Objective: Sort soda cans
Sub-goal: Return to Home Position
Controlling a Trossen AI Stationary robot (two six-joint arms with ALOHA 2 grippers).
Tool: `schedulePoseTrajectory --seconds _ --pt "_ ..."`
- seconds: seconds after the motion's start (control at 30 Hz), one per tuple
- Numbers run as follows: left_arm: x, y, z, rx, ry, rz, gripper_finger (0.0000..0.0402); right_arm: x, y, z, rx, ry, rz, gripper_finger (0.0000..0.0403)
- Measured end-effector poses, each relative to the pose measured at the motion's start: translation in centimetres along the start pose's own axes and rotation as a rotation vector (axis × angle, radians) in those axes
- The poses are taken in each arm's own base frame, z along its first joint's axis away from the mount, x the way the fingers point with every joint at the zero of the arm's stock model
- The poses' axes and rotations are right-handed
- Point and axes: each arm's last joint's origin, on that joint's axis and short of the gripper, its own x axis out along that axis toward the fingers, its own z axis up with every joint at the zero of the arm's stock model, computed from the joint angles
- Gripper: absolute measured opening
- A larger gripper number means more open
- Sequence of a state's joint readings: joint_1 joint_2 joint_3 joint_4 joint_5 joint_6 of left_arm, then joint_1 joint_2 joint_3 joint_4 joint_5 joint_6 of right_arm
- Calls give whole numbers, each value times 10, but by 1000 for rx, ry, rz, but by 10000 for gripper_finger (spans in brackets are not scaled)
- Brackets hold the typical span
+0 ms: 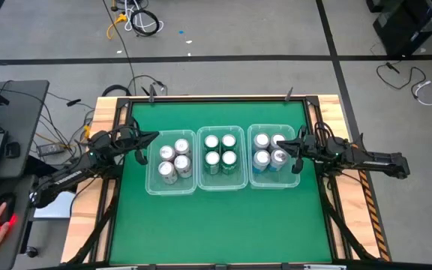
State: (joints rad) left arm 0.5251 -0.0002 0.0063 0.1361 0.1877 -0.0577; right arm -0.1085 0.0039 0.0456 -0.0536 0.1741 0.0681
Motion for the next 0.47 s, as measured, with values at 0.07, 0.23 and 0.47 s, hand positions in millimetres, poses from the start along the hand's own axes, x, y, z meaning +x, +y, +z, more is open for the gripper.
schedulePoseTrajectory --seconds 0.07,0.23,0.47 --pt "0 0 0 0 0 1 10 0 0 0 0 0 0 1" --pt "0 0 0 0 0 0 10 0 0 0 0 0 0 3" --pt "0 0 0 0 0 0 10 0 0 0 0 0 0 2"
